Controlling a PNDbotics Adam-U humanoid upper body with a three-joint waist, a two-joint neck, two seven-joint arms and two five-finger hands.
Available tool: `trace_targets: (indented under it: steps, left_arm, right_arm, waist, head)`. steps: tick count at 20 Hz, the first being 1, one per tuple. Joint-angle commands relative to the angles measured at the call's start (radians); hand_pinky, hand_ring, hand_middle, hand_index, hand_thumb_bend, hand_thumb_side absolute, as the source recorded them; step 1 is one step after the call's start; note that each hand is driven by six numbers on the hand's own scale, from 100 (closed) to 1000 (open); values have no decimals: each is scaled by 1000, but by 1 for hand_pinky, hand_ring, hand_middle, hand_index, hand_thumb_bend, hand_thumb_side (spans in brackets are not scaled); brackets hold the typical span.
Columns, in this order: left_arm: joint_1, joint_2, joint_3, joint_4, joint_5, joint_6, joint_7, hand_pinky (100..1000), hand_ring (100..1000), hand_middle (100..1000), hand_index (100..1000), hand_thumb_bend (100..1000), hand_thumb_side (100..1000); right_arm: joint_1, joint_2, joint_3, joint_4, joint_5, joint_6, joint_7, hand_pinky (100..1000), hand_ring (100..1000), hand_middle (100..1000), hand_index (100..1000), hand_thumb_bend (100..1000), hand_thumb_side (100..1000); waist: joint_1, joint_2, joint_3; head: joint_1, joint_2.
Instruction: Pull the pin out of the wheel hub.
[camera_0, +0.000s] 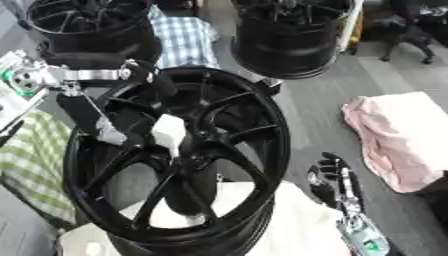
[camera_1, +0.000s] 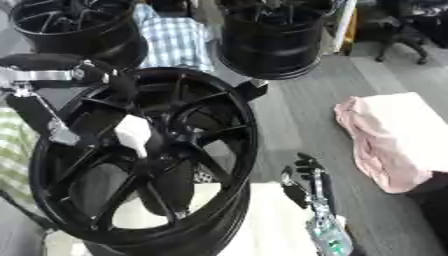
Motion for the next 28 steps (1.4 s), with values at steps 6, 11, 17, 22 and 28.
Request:
trace_targets:
  steps: [6, 11, 17, 22, 28]
  left_arm:
    - [-39, -44, -4, 87, -96, -302, -225, 843, 822, 834, 905, 461, 369]
    - [-43, -62, -15, 117, -125, -325, -225, 837, 815, 828, 905, 488, 399]
    - [-39, -81, -23, 155, -158, -348, -225, 827, 801, 810, 895, 495, 410]
    - [-35, -95, -27, 184, -172, -367, -225, 814, 777, 777, 868, 486, 406]
    - [-31, -104, -35, 201, -160, -380, -225, 801, 755, 722, 821, 472, 399]
  right_arm:
    - [-11, -5, 5, -8, 8, -8, 3, 742, 730, 688, 836, 100, 128]
    - [-11, -3, 6, -8, 10, -10, 4, 743, 730, 688, 836, 100, 128]
    - [-12, -2, 7, -9, 10, -11, 4, 743, 730, 688, 836, 100, 129]
    - [-13, -1, 7, -10, 11, -11, 4, 743, 731, 688, 836, 100, 129]
    - [-14, 1, 8, -12, 12, -12, 4, 743, 731, 688, 836, 100, 130]
  waist:
    - [0, -12, -7]
    - [0, -12, -9]
    - [0, -11, -11]
    - [0, -10, -13]
    - [0, -9, -16]
  head:
    - [6, -2]
    - [8, -2]
    - [10, -2]
    - [11, -2]
    - [11, -2]
